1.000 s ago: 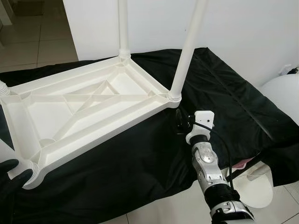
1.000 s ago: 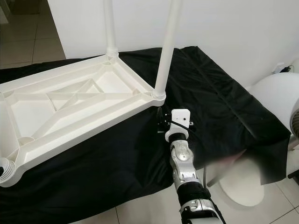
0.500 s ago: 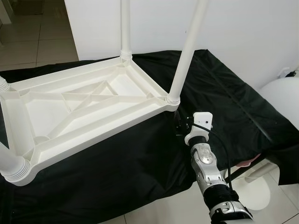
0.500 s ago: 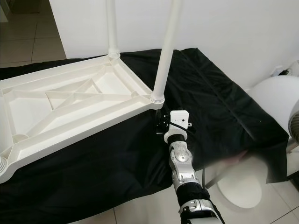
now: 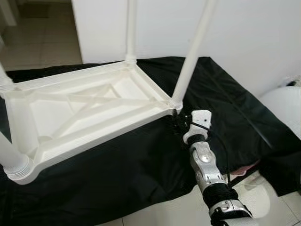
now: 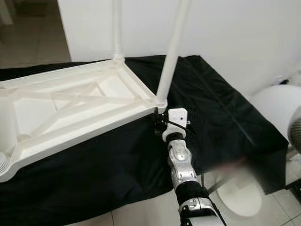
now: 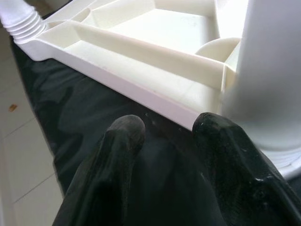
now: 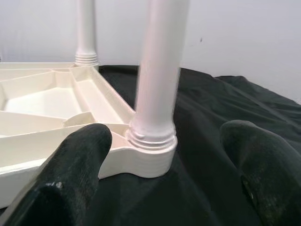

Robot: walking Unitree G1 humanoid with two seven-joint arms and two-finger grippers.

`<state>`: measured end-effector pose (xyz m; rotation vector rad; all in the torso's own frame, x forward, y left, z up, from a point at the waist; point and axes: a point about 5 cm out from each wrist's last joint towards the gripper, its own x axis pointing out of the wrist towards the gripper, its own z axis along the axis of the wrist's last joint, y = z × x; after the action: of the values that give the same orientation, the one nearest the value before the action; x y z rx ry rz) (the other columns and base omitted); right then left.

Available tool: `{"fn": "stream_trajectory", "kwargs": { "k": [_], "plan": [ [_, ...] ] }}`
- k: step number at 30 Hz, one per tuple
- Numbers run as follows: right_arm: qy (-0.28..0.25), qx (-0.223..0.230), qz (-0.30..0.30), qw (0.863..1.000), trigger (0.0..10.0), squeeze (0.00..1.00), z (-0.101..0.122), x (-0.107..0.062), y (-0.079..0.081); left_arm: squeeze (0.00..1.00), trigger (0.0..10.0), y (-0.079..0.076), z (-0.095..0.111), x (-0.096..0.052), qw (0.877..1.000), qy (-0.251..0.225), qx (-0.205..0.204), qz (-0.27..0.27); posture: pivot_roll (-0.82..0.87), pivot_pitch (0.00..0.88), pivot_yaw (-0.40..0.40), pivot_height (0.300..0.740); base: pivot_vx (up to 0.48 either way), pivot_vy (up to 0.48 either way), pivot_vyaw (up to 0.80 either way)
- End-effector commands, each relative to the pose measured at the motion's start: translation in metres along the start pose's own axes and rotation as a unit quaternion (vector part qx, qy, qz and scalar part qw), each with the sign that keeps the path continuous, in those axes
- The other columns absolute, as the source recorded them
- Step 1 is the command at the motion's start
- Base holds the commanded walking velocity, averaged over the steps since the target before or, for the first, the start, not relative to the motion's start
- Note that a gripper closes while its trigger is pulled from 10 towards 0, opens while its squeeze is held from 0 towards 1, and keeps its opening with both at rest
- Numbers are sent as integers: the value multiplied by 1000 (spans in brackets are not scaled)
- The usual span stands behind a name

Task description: Building children table

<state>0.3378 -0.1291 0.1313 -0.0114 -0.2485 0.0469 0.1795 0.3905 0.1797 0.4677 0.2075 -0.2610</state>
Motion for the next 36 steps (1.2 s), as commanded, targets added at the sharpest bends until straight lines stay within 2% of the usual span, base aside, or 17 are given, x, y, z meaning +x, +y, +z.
{"fn": "stream_trajectory", "kwargs": {
  "k": [1, 3, 4, 6, 8, 9, 10, 15, 17, 19, 20, 21, 23, 24, 28, 33, 36],
  "plan": [
    [4, 3, 0, 1000, 10000, 0, -2, -1, 1, 0, 10000, 15, -3, 11, 988, 6, -2, 155, 112, 46, -65, 740, 0, 0, 0],
    [6, 3, 0, 1000, 10000, 0, -3, 0, 1, 0, 10000, 16, 2, 26, 988, -11, -6, 156, 102, 44, -60, 740, 0, 0, 0],
    [6, 3, 0, 1000, 10000, 0, -3, 0, 1, 0, 10000, 16, 2, 26, 988, -11, -6, 156, 102, 44, -60, 740, 0, 0, 0],
    [9, 3, -8, 1000, 10000, 0, -4, -1, -2, 0, 10000, 15, 8, 49, 987, -33, -5, 157, 91, 43, -53, 740, 0, 0, 0],
    [9, 3, -8, 1000, 10000, 0, -4, -1, -2, 0, 10000, 15, 8, 49, 987, -33, -5, 157, 91, 43, -53, 740, 0, 0, 0],
    [12, 2, -13, 1000, 10000, 0, -5, -3, -4, 0, 10000, 14, 9, 61, 987, -44, -15, 156, 81, 43, -48, 740, 0, 0, 0],
    [12, 2, -13, 1000, 10000, 0, -5, -3, -4, 0, 10000, 14, 9, 61, 987, -44, -15, 156, 81, 43, -48, 740, 0, 0, 0],
    [15, 1, -17, 1000, 10000, 0, -7, -6, -6, 0, 10000, 7, 15, 79, 986, -72, -31, 148, 69, 44, -43, 740, 0, 0, 0],
    [16, 0, -17, 1000, 10000, 0, -8, -7, -6, 0, 10000, -2, 24, 89, 986, -105, -38, 123, 63, 48, -44, 740, 0, 0, 0],
    [16, 0, -17, 1000, 10000, 0, -8, -7, -6, 0, 10000, -2, 24, 89, 986, -105, -38, 123, 63, 48, -44, 740, 0, 0, 0],
    [16, 0, -16, 1000, 10000, 0, -8, -7, -6, 0, 10000, -9, 28, 94, 986, -121, -43, 103, 62, 50, -44, 740, 0, 0, 0],
    [16, 0, -16, 1000, 10000, 0, -8, -7, -6, 0, 10000, -9, 28, 94, 986, -121, -43, 103, 62, 50, -44, 740, 0, 0, 0],
    [17, -1, -16, 1000, 10000, 0, -8, -6, -6, 0, 10000, -25, 34, 102, 987, -143, -39, 64, 63, 54, -46, 740, 0, 0, 0],
    [18, -2, -16, 1000, 10000, 0, -8, -6, -7, 0, 10000, -29, 34, 104, 987, -148, -36, 54, 62, 54, -46, 740, 0, 0, 0],
    [21, -2, -17, 1000, 10000, 0, -9, -6, -6, 0, 10000, -65, 44, 106, 980, -194, -37, -19, 66, 65, -49, 740, 0, 0, 0],
    [21, -1, -17, 1000, 10000, 0, -9, -6, -6, 0, 10000, -80, 49, 107, 976, -208, -42, -44, 68, 68, -49, 740, 0, 0, 0],
    [22, 0, -17, 1000, 10000, 0, -9, -6, -4, 0, 10000, -109, 56, 107, 968, -227, -53, -92, 65, 72, -48, 740, 0, 0, 0]
  ]
}}
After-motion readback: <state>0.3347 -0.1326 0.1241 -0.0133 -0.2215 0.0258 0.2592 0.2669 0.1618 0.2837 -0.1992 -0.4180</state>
